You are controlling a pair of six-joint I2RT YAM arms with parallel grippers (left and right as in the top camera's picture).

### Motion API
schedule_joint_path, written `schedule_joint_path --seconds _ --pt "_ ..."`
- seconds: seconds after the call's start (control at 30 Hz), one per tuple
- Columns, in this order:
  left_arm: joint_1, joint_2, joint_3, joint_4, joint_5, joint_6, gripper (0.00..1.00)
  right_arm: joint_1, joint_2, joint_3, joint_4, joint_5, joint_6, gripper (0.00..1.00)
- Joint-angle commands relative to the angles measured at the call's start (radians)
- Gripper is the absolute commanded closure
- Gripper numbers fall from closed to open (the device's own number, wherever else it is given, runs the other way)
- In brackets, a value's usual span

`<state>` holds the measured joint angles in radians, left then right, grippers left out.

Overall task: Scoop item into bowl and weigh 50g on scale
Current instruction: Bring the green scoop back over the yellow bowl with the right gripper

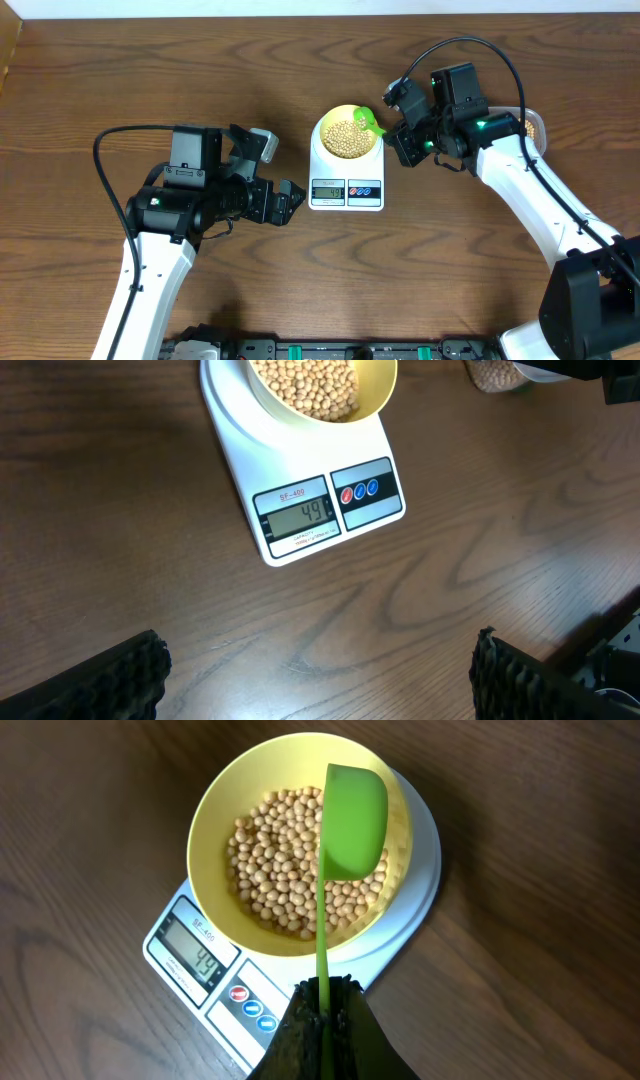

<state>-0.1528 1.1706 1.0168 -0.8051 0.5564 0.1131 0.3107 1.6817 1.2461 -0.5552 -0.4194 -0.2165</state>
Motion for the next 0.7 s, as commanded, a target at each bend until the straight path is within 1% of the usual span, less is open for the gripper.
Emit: schedule_joint_path --seconds 0.0,0.1,0.3,0.67 --pt "-0.002 0.0 0.002 -0.002 0.016 0.018 0.02 0.017 -0.018 0.002 -0.003 -0.018 -0.023 0.99" --pt "-0.002 0.0 0.002 -0.002 0.016 0.018 0.02 0.016 -0.018 0.002 -0.001 0.037 -0.027 0.99" --pt "-0.002 0.0 0.002 -0.002 0.016 0.017 0.02 0.018 -0.018 0.002 0.005 -0.027 -0.016 0.99" --pt "-0.002 0.0 0.002 -0.002 0.016 0.018 0.02 0.018 -0.018 0.002 0.005 -0.035 -0.016 0.99"
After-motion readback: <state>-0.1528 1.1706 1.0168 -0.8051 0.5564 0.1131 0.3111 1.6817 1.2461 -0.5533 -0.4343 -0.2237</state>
